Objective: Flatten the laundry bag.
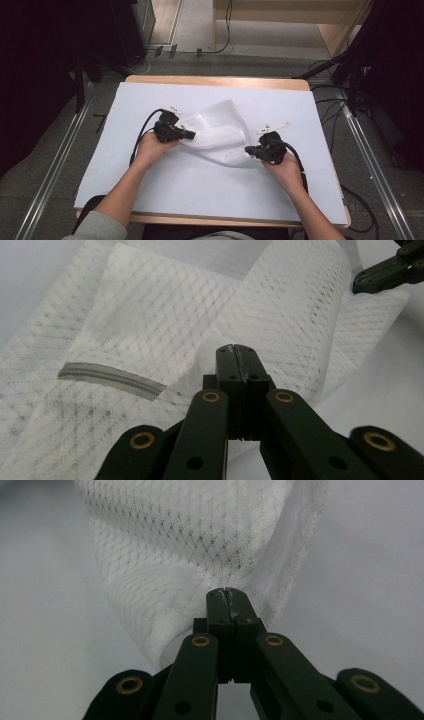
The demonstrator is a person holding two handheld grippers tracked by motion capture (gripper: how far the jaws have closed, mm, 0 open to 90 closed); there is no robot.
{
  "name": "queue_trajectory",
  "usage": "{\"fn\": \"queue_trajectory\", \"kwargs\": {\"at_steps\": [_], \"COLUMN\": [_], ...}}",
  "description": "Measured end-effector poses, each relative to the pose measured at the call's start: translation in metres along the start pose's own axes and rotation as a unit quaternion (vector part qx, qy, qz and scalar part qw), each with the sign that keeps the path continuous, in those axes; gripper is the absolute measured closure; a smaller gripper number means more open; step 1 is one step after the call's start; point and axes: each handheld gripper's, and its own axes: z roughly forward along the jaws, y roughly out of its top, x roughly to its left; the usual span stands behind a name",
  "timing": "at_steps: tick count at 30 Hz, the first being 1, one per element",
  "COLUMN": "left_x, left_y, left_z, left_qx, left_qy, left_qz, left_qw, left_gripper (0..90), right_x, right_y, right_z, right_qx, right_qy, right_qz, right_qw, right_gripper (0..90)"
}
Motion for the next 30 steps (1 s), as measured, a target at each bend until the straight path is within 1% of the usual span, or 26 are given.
{"fn": "queue_trajectory", "kwargs": {"at_steps": [3, 4, 5, 6, 7, 8, 9, 13, 17, 18, 19, 21, 23, 24, 25, 26, 27, 28, 29, 30], "left_x": [0.000, 0.000, 0.001, 0.001, 0.003, 0.004, 0.005, 0.004, 0.005, 0.005, 0.005, 0.005, 0.005, 0.004, 0.004, 0.004, 0.004, 0.005, 0.005, 0.004], "left_y": [-0.001, -0.002, -0.006, -0.006, -0.009, -0.010, -0.010, -0.012, -0.016, -0.016, -0.016, -0.018, -0.019, -0.019, -0.020, -0.020, -0.021, -0.021, -0.021, -0.022], "left_z": [0.001, 0.003, 0.006, 0.006, 0.008, 0.008, 0.007, 0.006, 0.004, 0.004, 0.004, 0.003, 0.002, 0.002, 0.002, 0.002, 0.001, 0.001, 0.001, 0.002], "left_qx": [0.007, 0.012, 0.019, 0.019, 0.027, 0.026, 0.023, 0.023, 0.018, 0.018, 0.019, 0.015, 0.016, 0.015, 0.014, 0.013, 0.012, 0.013, 0.014, 0.012], "left_qy": [-0.003, -0.002, -0.002, -0.002, 0.002, 0.000, -0.003, -0.002, -0.002, -0.002, -0.002, -0.001, 0.001, 0.000, 0.000, 0.001, 0.001, 0.001, 0.002, 0.002], "left_qz": [0.002, 0.000, 0.002, 0.002, -0.001, -0.005, -0.009, -0.009, -0.012, -0.012, -0.011, -0.015, -0.012, -0.012, -0.012, -0.014, -0.015, -0.014, -0.013, -0.013], "left_qw": [1.0000, 0.9999, 0.9998, 0.9998, 0.9996, 0.9996, 0.9997, 0.9997, 0.9998, 0.9998, 0.9998, 0.9998, 0.9998, 0.9998, 0.9998, 0.9998, 0.9998, 0.9998, 0.9998, 0.9998], "left_gripper": [90.0, 90.0, 90.0, 90.0, 90.0, 90.0, 90.0, 90.0, 90.0, 90.0, 90.0, 90.0, 90.0, 90.0, 90.0, 90.0, 90.0, 90.0, 90.0, 90.0], "right_x": [-0.001, -0.001, -0.001, -0.001, -0.002, -0.002, -0.001, -0.005, -0.013, -0.013, -0.015, -0.021, -0.025, -0.025, -0.028, -0.028, -0.031, -0.032, -0.032, -0.035], "right_y": [0.000, 0.000, 0.000, 0.000, 0.000, 0.001, 0.003, 0.013, 0.027, 0.027, 0.031, 0.042, 0.048, 0.048, 0.052, 0.052, 0.058, 0.060, 0.060, 0.066], "right_z": [-0.002, -0.002, -0.004, -0.004, -0.008, -0.009, -0.012, -0.015, -0.016, -0.016, -0.016, -0.013, -0.008, -0.008, -0.002, -0.002, 0.003, 0.005, 0.005, 0.008], "right_qx": [-0.003, -0.003, -0.003, -0.003, -0.013, -0.019, -0.024, -0.038, -0.054, -0.054, -0.055, -0.060, -0.058, -0.058, -0.055, -0.055, -0.052, -0.052, -0.052, -0.055], "right_qy": [-0.002, -0.002, -0.003, -0.003, -0.001, -0.002, -0.004, -0.015, -0.021, -0.021, -0.023, -0.028, -0.029, -0.029, -0.030, -0.030, -0.036, -0.036, -0.036, -0.037], "right_qz": [0.002, 0.002, 0.007, 0.007, 0.009, 0.011, 0.006, 0.005, 0.013, 0.013, 0.013, 0.013, 0.014, 0.014, 0.018, 0.018, 0.015, 0.016, 0.016, 0.018], "right_qw": [1.0000, 1.0000, 1.0000, 1.0000, 0.9999, 0.9998, 0.9997, 0.9992, 0.9982, 0.9982, 0.9981, 0.9977, 0.9978, 0.9978, 0.9979, 0.9979, 0.9979, 0.9979, 0.9979, 0.9976], "right_gripper": [90.0, 90.0, 89.4, 89.4, 86.8, 86.3, 86.1, 81.7, 78.2, 78.2, 77.6, 76.2, 74.0, 74.0, 72.7, 72.7, 72.0, 71.7, 71.7, 77.1]}}
